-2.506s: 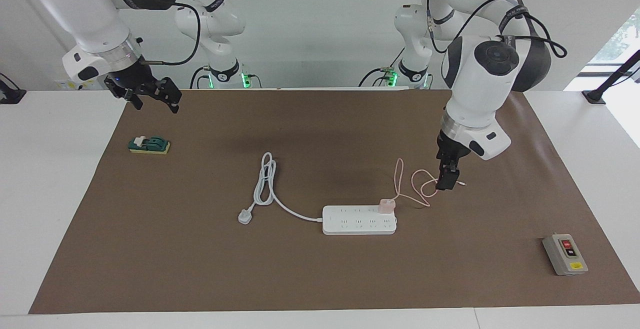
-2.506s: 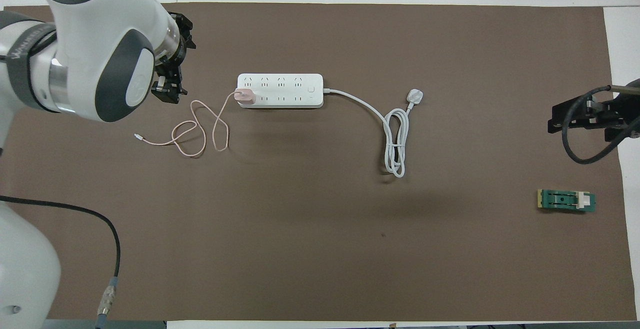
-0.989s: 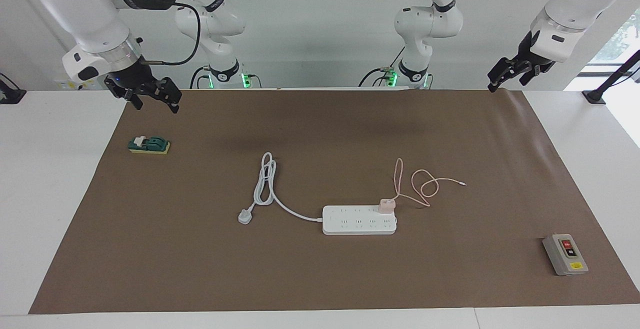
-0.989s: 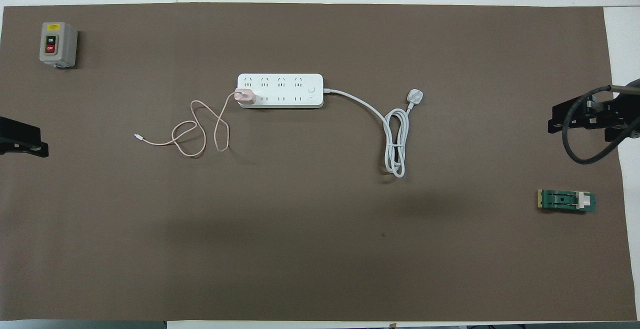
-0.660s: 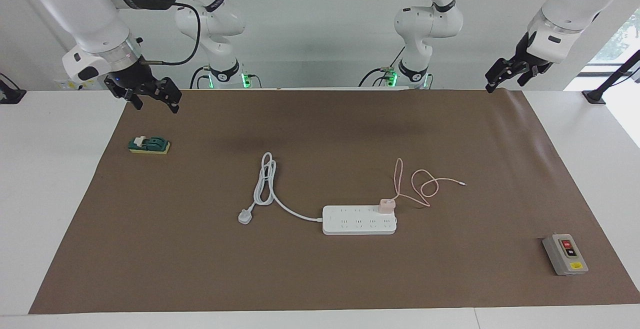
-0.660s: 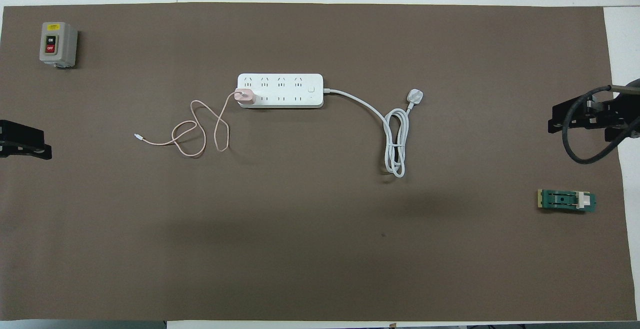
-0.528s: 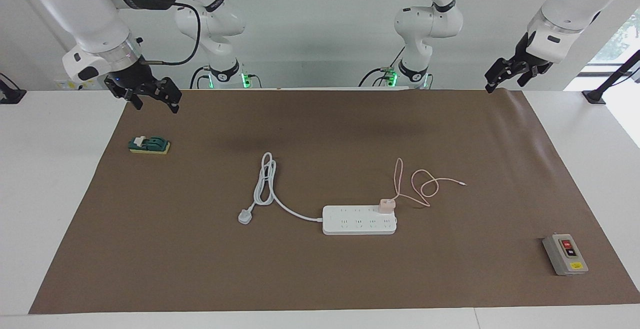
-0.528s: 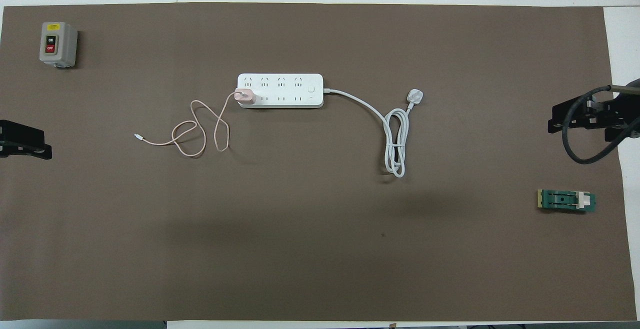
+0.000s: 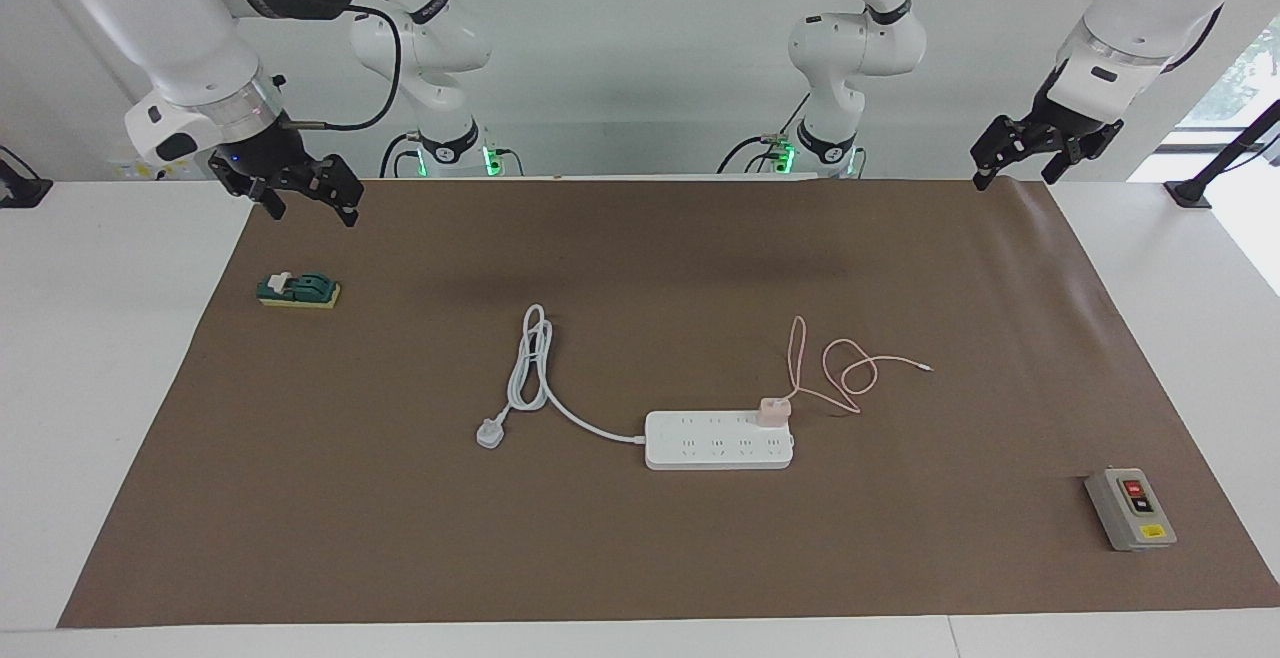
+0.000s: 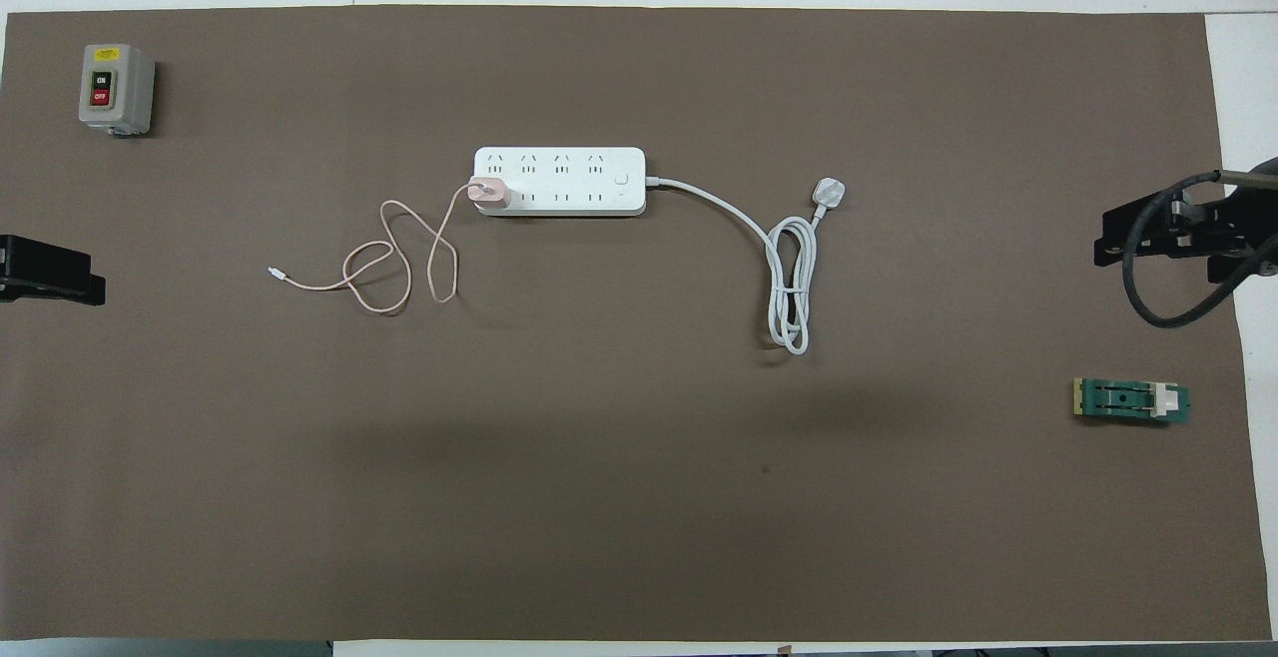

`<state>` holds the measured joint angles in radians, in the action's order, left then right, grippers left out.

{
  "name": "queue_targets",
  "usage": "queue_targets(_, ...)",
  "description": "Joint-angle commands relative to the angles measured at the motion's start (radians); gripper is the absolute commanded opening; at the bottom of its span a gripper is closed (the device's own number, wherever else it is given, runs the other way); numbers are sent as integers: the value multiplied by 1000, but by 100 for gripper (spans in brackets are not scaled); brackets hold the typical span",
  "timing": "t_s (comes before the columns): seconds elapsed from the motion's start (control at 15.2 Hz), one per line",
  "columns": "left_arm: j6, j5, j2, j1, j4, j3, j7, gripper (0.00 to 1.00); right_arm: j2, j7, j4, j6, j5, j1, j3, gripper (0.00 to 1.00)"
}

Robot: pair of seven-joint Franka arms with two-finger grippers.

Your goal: Plug charger into power strip

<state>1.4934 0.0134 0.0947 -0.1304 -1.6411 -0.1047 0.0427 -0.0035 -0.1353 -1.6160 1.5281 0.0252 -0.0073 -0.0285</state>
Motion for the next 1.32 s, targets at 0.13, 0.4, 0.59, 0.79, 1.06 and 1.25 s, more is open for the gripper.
queue_targets(0.13,2,-10,-13,5,0,0,-18,100,-10,16,-1,-19,16,-19,13,100)
queue_targets(0.4,-4,-9,-18,70,0,43,-23,100,-10,16,-1,-19,18,-19,13,100)
queue_targets(0.59,-4,-6,-24,106,-9,74,-23,100,-10,16,-1,-19,16,-19,13,100)
queue_targets(0.79,-12,-3,-53,103,21,76,-23,100,-10,16,-1,-19,16,-19,13,100)
queue_targets(1.06,-21,-4,-63,95,44,74,-24,100,-10,16,-1,-19,16,-19,13,100)
queue_targets(1.25,-21,-13,-59,94,41,76,-41,100,-10,16,-1,-19,18,-19,13,100)
